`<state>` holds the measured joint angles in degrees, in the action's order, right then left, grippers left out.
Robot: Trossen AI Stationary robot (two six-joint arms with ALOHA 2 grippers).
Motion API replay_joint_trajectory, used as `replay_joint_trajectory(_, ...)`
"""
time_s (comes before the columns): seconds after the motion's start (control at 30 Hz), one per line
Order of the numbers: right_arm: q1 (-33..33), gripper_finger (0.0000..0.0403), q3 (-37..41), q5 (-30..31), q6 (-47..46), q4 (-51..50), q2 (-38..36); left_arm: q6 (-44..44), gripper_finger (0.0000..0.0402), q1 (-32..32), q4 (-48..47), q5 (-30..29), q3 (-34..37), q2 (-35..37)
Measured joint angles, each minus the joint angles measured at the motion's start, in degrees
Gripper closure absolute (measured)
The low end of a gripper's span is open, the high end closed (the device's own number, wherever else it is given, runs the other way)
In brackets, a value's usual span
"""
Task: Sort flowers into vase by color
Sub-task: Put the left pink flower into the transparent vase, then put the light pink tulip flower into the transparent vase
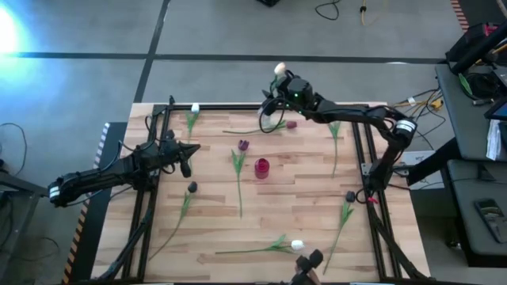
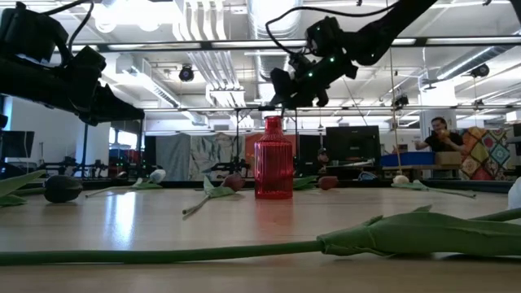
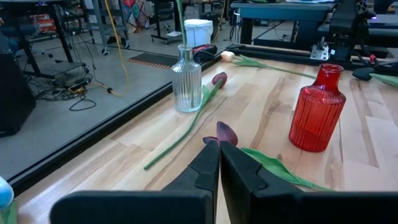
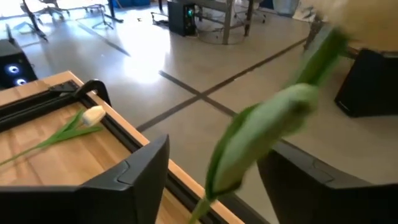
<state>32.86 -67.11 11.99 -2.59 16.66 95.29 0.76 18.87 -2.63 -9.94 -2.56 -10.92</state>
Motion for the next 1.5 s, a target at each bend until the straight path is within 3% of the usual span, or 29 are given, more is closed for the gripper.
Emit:
replay_joint_trajectory(0.33, 0.02, 0.0109, 0.00, 0.26, -0.59, -5.04, -3.92, -0.01, 0.0402, 0.00, 0.00, -0.02, 0.01, 0.02)
replay_joint_trajectory(0.77, -0.39, 0.0101, 0.00, 1.68, 1.43, -19.94, -12.37, -0.01, 0.0402, 0.02, 0.00, -0.01, 0.00, 0.00)
replay_joint_trajectory(1.1, -5.13, 0.0102, 0.00, 1.67, 1.96, -33.76, -19.71, 0.01, 0.0402, 0.00, 0.00, -0.02, 0.02, 0.02)
replay_joint_trajectory(1.3, -8.31, 0.0131, 0.02, 1.64, -4.31, -44.64, -21.42, 0.00, 0.0402, 0.02, 0.00, 0.00, 0.01, 0.00)
replay_joint_trajectory(1.5, -12.20, 0.0227, 0.59, 1.56, -11.37, -57.14, -21.58, -0.01, 0.0402, 0.01, 0.00, -0.02, 0.01, 0.01)
